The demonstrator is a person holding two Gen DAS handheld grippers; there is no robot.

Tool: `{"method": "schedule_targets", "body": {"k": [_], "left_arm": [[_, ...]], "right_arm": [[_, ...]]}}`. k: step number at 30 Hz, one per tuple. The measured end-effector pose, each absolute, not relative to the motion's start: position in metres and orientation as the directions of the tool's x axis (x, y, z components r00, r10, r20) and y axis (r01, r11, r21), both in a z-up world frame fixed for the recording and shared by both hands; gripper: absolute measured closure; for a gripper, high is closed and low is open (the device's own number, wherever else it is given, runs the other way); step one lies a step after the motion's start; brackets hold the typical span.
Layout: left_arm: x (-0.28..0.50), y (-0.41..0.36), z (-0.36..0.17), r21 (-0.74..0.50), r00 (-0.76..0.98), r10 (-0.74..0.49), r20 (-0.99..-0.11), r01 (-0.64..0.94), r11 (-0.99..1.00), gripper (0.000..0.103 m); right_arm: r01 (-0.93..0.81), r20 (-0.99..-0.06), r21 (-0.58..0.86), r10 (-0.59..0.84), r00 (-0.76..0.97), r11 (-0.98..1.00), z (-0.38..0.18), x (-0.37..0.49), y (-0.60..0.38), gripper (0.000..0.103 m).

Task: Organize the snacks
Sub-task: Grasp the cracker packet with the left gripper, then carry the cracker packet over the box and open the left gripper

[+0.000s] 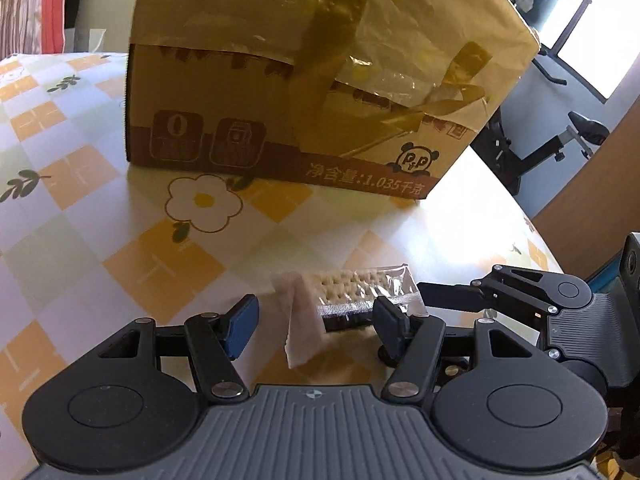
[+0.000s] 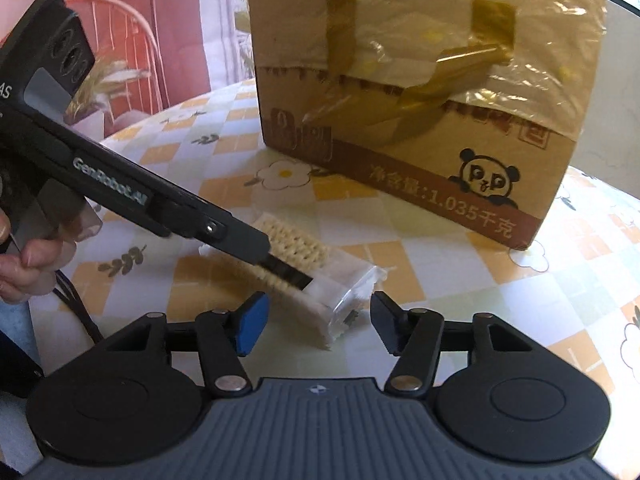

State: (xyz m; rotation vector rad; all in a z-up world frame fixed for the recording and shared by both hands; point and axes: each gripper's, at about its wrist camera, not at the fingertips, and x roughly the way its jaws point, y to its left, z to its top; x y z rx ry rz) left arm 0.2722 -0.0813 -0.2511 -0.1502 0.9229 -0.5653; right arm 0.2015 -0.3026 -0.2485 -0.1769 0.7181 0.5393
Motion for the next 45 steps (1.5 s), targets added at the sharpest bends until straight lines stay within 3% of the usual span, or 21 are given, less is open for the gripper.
{"method": "schedule_targets", "body": {"k": [2, 5, 9, 15, 32, 45], "left_arm": [[0.275, -0.084, -0.251, -0.351, 0.469, -0.522, -0.712, 0.406, 0.843, 0.038], [0.274, -0.086, -0.250, -0.364, 0.460, -0.542, -0.703, 0.421, 0.831, 0.052], [0.274, -0.085, -0.248, -0.369, 0.473, -0.546, -0.692, 0.419, 0.830, 0.056], [0.271, -0.083, -0.218, -0.331, 0.519, -0.544, -0.659, 0.449, 0.830, 0.056], [0.262, -0.090, -0.103, -0.273, 0.698, -0.556, -0.451, 0.486, 0.830, 0.056], [0.301, -0.105, -0.050, -0.226, 0.734, -0.566, -0.375, 0.519, 0.824, 0.056]], "right_arm": [[-0.526, -0.663, 0.016, 0.403, 0.631, 0.850, -0.250, 0.202, -0.301, 0.045], [-0.521, -0.657, 0.024, 0.406, 0.636, 0.853, -0.249, 0.203, -0.300, 0.052], [-0.527, -0.664, 0.022, 0.407, 0.627, 0.849, -0.246, 0.203, -0.295, 0.057], [-0.519, -0.618, 0.010, 0.413, 0.669, 0.855, -0.228, 0.202, -0.296, 0.057], [-0.497, -0.409, -0.083, 0.425, 0.807, 0.864, -0.130, 0.202, -0.306, 0.057], [-0.475, -0.313, -0.118, 0.422, 0.851, 0.872, -0.071, 0.244, -0.315, 0.057]]}}
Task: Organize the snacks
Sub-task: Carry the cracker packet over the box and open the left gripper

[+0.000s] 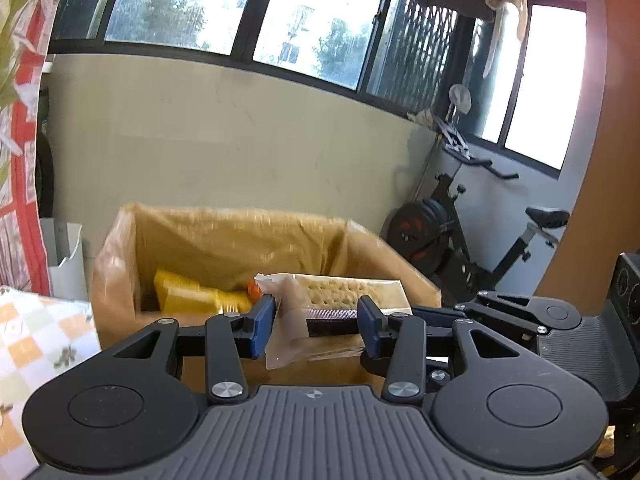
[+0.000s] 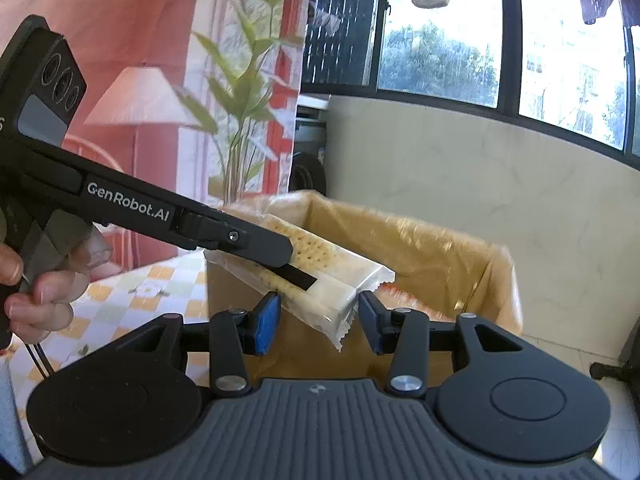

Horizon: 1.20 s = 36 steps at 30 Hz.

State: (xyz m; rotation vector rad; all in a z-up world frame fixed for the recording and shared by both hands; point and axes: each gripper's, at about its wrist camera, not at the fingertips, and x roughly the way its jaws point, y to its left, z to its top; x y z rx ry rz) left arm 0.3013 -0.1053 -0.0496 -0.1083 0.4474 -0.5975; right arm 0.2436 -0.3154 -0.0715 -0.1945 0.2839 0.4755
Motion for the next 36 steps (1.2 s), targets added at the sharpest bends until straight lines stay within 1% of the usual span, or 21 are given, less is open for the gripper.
{"method": "schedule_targets", "body": {"k": [5, 10, 15, 19, 23, 30, 33, 36], "left_arm": [[0.334, -0.113, -0.039, -0.212, 0.726, -0.566, -0.390, 0.528, 0.822, 0.056], [0.363, -0.116, -0.041, -0.211, 0.719, -0.552, -0.422, 0.514, 0.831, 0.056], [0.380, -0.123, -0.052, -0.194, 0.717, -0.516, -0.469, 0.487, 0.852, 0.055], [0.383, -0.124, -0.060, -0.203, 0.713, -0.500, -0.491, 0.465, 0.862, 0.051], [0.385, -0.129, -0.064, -0.183, 0.711, -0.484, -0.510, 0.460, 0.869, 0.047], [0.389, -0.131, -0.065, -0.184, 0.704, -0.476, -0.528, 0.452, 0.873, 0.045], [0.391, -0.130, -0.066, -0.189, 0.700, -0.475, -0.533, 0.448, 0.874, 0.044], [0.390, -0.128, -0.063, -0.173, 0.714, -0.455, -0.532, 0.434, 0.884, 0.042]], "right_arm": [[-0.478, -0.328, -0.115, 0.421, 0.845, 0.871, -0.059, 0.282, -0.319, 0.057], [-0.473, -0.345, -0.098, 0.416, 0.841, 0.876, -0.058, 0.314, -0.322, 0.057], [-0.472, -0.406, -0.071, 0.407, 0.818, 0.879, -0.066, 0.342, -0.323, 0.057], [-0.469, -0.439, -0.056, 0.400, 0.804, 0.882, -0.074, 0.350, -0.323, 0.057], [-0.469, -0.465, -0.057, 0.392, 0.794, 0.881, -0.079, 0.353, -0.321, 0.057], [-0.459, -0.492, -0.045, 0.380, 0.783, 0.887, -0.082, 0.355, -0.319, 0.055], [-0.448, -0.492, -0.033, 0.375, 0.785, 0.894, -0.082, 0.355, -0.320, 0.052], [-0.421, -0.491, -0.045, 0.347, 0.799, 0.906, -0.080, 0.354, -0.321, 0.045]]}}
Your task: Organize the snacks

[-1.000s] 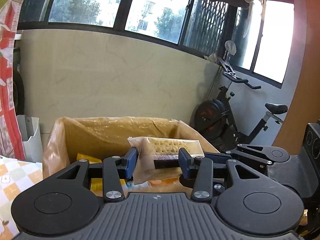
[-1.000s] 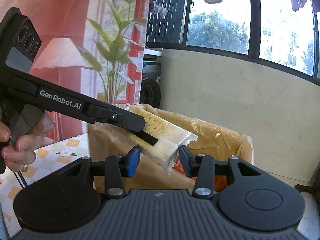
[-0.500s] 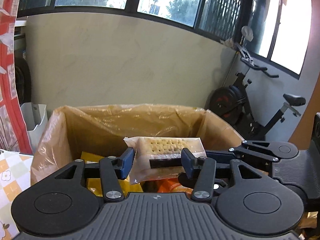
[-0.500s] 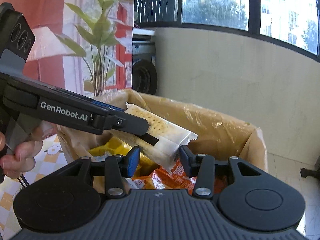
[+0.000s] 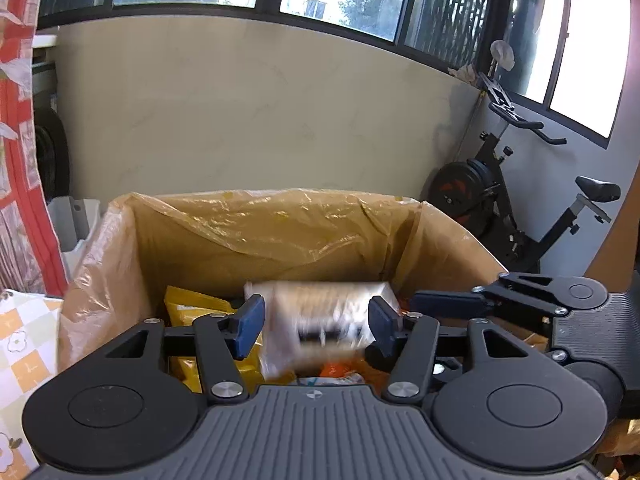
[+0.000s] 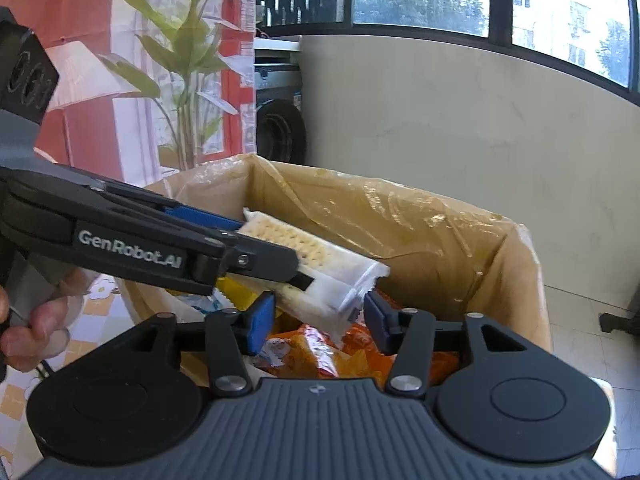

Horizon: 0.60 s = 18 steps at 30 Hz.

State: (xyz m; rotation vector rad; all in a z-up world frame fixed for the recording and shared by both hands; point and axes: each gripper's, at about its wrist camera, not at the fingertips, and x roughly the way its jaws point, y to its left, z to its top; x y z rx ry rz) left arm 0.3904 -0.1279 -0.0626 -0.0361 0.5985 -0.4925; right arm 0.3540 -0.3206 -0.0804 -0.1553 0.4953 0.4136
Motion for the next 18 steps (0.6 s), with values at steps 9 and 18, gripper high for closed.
{"method": "schedule_targets", "body": {"k": [9, 18], "left_arm": [[0.375, -0.119, -0.046, -0.113, 0.777, -0.384, -0.499, 0.381, 0.918, 0.019], [0.335, -0.102, -0.022, -0.006, 0.852, -0.292, -0.434, 0.321, 0.947, 0.013]], "right_arm": [[-0.339, -0.471, -0.039, 0.282, 0.836, 0.940, -0.069, 0.342, -0.328, 0.018], [-0.223, -0.438, 0.001, 0.201, 0.876, 0.975, -0.047, 0.308, -0.336, 0.003]]}}
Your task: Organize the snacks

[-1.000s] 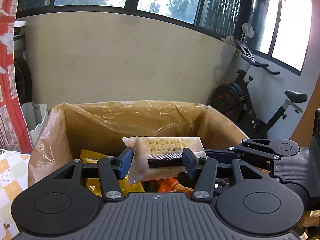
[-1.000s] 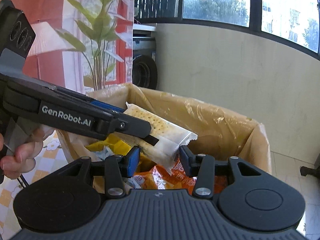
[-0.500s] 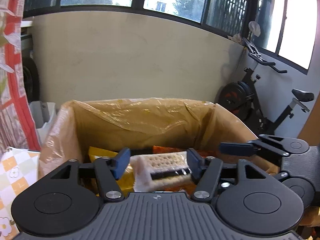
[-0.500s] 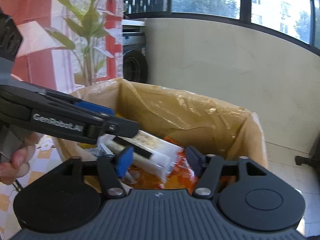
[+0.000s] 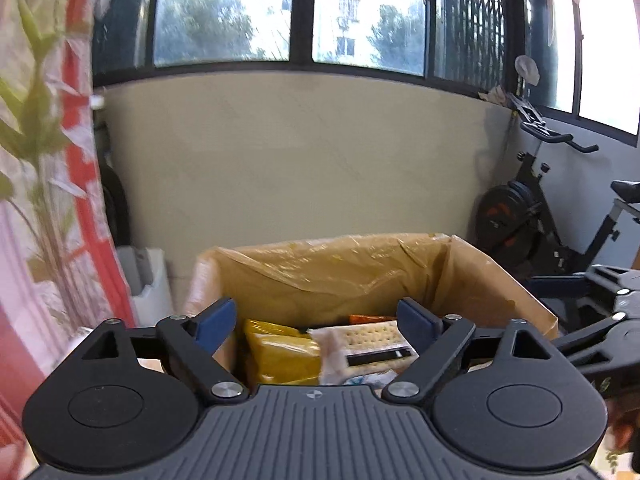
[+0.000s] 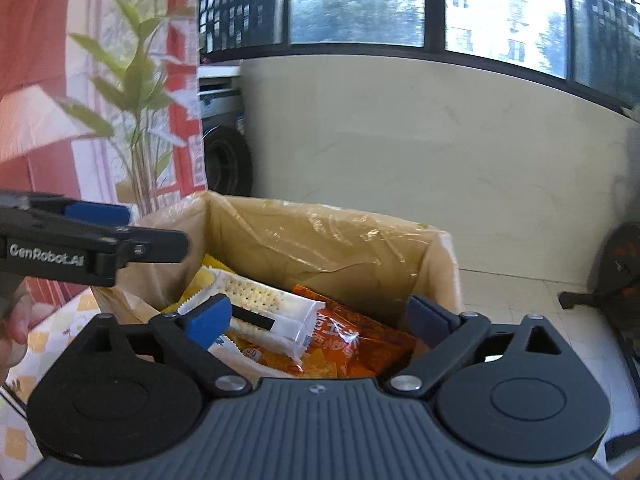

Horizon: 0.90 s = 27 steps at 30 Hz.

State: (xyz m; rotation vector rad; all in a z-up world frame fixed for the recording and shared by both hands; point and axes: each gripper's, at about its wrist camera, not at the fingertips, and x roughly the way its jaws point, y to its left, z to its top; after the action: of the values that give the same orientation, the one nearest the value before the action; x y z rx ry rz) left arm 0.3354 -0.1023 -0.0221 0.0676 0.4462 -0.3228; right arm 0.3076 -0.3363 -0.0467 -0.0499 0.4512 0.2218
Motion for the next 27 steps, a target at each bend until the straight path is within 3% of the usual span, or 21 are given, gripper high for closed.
{"method": "schedule_targets", "body": {"k": [5, 12, 22, 27], "left_arm": [[0.298, -0.090, -0.003, 0.056, 0.900, -0.235, -0.367, 0.274, 0.960, 0.013], [0.236, -0.073, 0.028, 0.059, 0.902, -0.273, -0.335, 0.309, 0.949, 0.013], [0.146, -0.059, 0.057, 0.048, 0.932, -0.234, -0.276, 0.257, 0.965, 0.013], [0.115, -0.058, 0.065, 0.081, 0.946, -0.205, -0.250, 0.232, 0.969, 0.013]], "right_arm": [[-0.130, -0.396, 0.002, 0.120, 0.910, 0.992, -0.030, 0.274, -0.339, 0.000], [-0.024, -0.311, -0.056, 0.005, 0.951, 0.998, -0.008, 0.217, -0.326, 0.000], [0.011, -0.237, -0.039, -0.020, 0.971, 0.999, 0.010, 0.136, -0.304, 0.000], [0.000, -0.234, 0.042, 0.010, 0.972, 0.999, 0.016, 0.104, -0.305, 0.000]]}}
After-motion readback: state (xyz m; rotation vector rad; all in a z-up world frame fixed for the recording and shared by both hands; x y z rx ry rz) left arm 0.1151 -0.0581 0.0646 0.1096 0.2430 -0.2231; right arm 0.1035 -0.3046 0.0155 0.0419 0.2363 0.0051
